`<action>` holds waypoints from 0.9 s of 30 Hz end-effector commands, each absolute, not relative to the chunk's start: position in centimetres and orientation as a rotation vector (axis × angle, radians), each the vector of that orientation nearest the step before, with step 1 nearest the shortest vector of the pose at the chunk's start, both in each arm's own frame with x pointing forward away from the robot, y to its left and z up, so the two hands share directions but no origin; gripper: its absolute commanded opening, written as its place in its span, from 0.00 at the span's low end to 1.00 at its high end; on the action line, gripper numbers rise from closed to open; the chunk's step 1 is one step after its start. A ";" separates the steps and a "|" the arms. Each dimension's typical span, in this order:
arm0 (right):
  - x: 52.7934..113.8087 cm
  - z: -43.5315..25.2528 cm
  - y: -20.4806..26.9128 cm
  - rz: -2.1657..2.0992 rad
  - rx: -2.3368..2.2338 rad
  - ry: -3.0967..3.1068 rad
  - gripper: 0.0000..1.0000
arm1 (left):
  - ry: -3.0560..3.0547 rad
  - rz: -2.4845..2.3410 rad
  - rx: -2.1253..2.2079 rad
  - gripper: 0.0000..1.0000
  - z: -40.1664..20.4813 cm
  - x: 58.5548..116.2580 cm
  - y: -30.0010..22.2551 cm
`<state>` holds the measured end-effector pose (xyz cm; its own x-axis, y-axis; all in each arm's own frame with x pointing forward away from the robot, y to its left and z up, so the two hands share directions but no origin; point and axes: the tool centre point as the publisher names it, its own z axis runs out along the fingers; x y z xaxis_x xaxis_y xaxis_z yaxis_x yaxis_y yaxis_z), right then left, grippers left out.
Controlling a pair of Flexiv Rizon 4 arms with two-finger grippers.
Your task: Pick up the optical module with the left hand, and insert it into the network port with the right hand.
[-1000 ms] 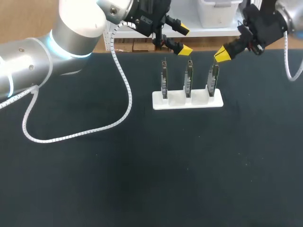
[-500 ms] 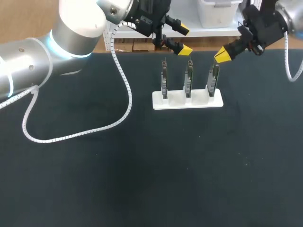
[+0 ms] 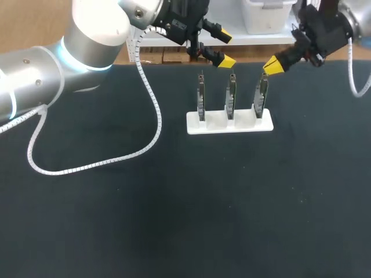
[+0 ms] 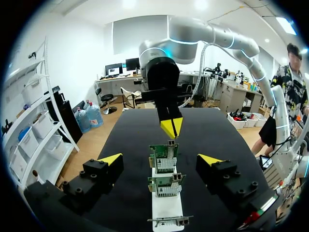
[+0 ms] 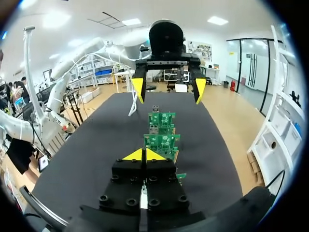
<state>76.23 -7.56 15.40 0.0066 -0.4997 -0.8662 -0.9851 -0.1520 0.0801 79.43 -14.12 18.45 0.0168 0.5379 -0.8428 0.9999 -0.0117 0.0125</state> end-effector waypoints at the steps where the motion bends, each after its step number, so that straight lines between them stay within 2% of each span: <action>1: 76.0 16.4 -8.1 1.043 -1.730 1.551 1.00 | 1.602 -0.875 1.627 1.00 18.5 79.3 -14.2; 27: 75.6 18.0 -8.1 1.006 -1.754 1.548 1.00 | 1.602 -0.875 1.627 1.00 18.5 79.3 -14.2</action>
<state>75.97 -8.06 18.03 0.0376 -0.5429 -0.8389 -0.9857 -0.1583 0.0583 79.43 -14.12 18.45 0.0169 0.5379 -0.8428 0.9999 -0.0117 0.0125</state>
